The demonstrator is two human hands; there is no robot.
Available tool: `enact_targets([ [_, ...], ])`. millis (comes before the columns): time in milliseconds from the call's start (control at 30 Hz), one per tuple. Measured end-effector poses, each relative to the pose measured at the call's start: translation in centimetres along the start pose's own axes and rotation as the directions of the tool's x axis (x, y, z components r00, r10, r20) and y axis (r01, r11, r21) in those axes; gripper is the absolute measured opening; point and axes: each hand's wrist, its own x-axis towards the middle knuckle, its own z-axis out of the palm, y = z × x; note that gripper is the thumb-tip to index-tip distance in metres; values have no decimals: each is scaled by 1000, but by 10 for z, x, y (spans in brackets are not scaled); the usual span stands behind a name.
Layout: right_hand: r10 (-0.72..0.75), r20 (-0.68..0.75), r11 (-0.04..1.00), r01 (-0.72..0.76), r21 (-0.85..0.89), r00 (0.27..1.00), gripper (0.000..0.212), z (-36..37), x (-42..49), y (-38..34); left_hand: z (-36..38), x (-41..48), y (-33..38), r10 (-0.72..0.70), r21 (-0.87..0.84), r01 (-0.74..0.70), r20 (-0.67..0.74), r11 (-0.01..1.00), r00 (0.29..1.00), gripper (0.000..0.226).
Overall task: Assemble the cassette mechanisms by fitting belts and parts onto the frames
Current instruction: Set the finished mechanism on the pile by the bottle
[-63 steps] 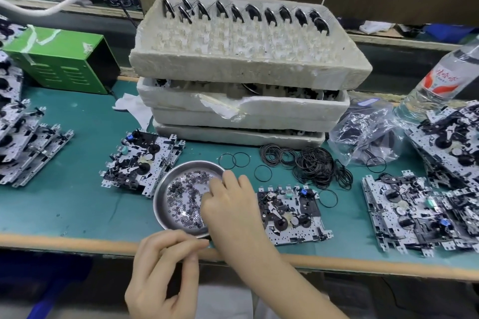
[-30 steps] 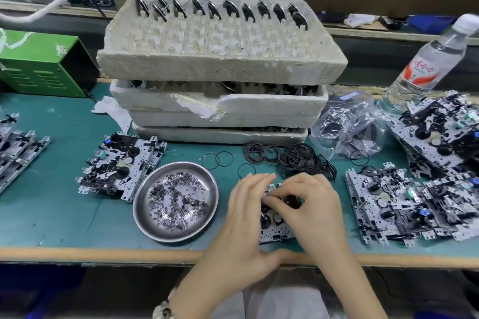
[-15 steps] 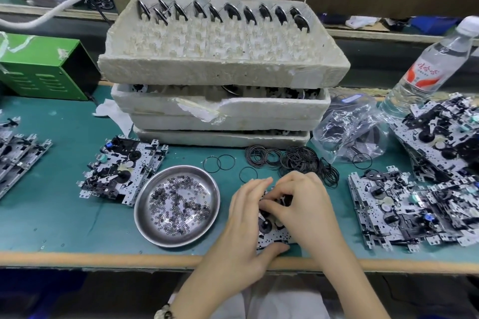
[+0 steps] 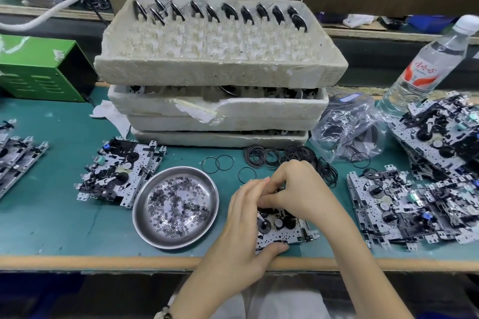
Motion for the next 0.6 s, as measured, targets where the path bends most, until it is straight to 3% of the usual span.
enact_targets([
  [333, 61, 151, 997, -69, 47, 987, 12, -15, 10, -5, -2, 0, 2, -15, -3, 15, 25, 1000, 1000, 97],
  [600, 74, 170, 995, -85, 58, 983, 19, -14, 13, -5, -2, 0, 2, -9, 3, 9, 16, 1000, 1000, 101],
])
